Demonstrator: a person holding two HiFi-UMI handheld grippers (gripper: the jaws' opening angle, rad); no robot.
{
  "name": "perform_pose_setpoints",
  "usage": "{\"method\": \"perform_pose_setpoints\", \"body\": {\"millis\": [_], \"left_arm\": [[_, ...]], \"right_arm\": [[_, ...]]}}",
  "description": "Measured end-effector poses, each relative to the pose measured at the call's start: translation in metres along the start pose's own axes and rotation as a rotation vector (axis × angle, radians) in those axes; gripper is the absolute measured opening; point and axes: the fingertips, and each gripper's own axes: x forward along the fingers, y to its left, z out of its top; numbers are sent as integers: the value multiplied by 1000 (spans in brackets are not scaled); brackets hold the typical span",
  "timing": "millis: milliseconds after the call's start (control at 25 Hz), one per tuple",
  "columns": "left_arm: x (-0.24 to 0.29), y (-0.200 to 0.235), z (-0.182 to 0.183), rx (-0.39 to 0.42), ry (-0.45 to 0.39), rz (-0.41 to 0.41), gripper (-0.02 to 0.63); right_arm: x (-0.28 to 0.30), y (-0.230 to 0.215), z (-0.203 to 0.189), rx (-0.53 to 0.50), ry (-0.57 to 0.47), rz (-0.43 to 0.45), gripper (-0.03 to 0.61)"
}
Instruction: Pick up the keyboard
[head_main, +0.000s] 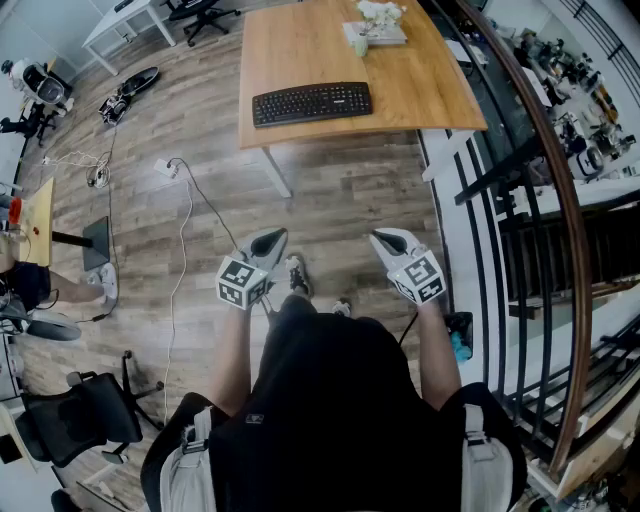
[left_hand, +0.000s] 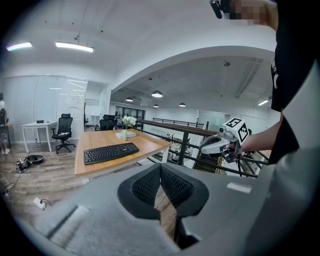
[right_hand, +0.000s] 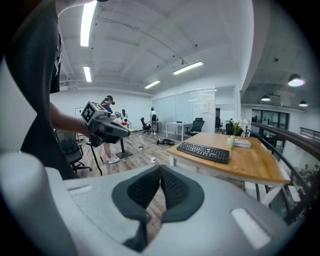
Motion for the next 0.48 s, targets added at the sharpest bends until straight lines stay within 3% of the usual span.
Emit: {"method": "perform_pose_setpoints", "body": {"millis": [480], "left_arm": [[4,13,4,-26,-5,-16,11]], "right_arm": [[12,-2,9,8,-2,8,3]]}}
